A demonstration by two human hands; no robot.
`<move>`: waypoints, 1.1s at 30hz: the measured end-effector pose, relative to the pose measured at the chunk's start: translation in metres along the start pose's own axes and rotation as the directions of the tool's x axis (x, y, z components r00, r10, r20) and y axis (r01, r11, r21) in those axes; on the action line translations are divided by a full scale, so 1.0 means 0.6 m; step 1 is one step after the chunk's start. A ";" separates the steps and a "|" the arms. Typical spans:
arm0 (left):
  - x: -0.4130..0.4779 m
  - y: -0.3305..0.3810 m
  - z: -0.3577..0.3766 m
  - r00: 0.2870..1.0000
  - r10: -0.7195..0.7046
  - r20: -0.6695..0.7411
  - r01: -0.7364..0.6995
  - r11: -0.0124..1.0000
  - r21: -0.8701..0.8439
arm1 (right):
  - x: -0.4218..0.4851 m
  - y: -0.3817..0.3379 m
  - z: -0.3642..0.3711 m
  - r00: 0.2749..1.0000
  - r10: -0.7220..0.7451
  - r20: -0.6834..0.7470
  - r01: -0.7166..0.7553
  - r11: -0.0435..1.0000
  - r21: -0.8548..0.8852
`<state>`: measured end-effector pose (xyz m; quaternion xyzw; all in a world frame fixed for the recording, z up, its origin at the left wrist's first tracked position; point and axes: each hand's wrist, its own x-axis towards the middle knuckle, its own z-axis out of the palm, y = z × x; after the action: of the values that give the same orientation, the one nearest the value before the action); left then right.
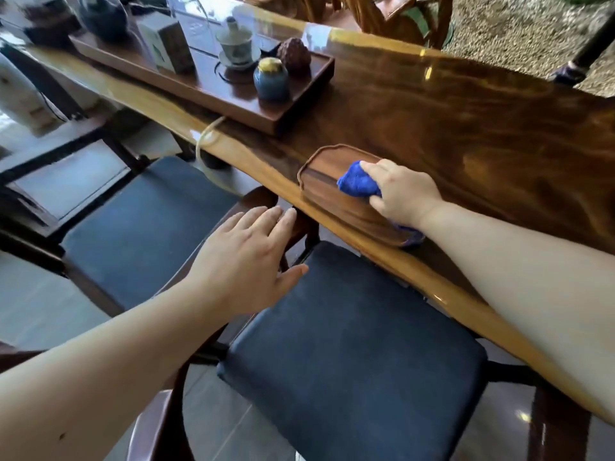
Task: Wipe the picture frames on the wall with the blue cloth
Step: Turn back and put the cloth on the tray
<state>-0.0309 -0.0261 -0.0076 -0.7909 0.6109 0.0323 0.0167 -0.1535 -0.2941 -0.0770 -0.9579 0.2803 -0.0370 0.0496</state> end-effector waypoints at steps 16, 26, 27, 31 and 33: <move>0.196 -0.024 0.104 0.992 0.120 -0.022 -0.120 0.993 0.009 | -0.033 0.063 0.060 0.999 -0.049 -0.006 0.050 0.993 0.106; 0.320 -0.003 0.159 0.972 0.236 0.005 -0.235 0.967 -0.095 | -0.038 0.074 0.056 0.989 -0.127 -0.076 0.135 0.985 0.108; 0.319 -0.005 0.161 0.972 0.235 0.006 -0.234 0.970 -0.070 | -0.037 0.077 0.053 0.985 -0.146 -0.088 0.153 0.985 0.079; 0.310 -0.007 0.170 0.979 0.201 0.041 -0.202 0.979 0.014 | -0.045 0.082 0.052 0.988 -0.154 -0.023 0.153 0.988 -0.020; 0.304 -0.007 0.166 0.981 0.181 0.070 -0.186 0.980 0.066 | -0.050 0.080 0.051 0.991 -0.131 0.002 0.131 0.991 -0.035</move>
<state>0.0161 -0.1945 -0.1198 -0.7286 0.6812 0.0367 0.0620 -0.2014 -0.3158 -0.1141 -0.9750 0.2174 -0.0352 0.0302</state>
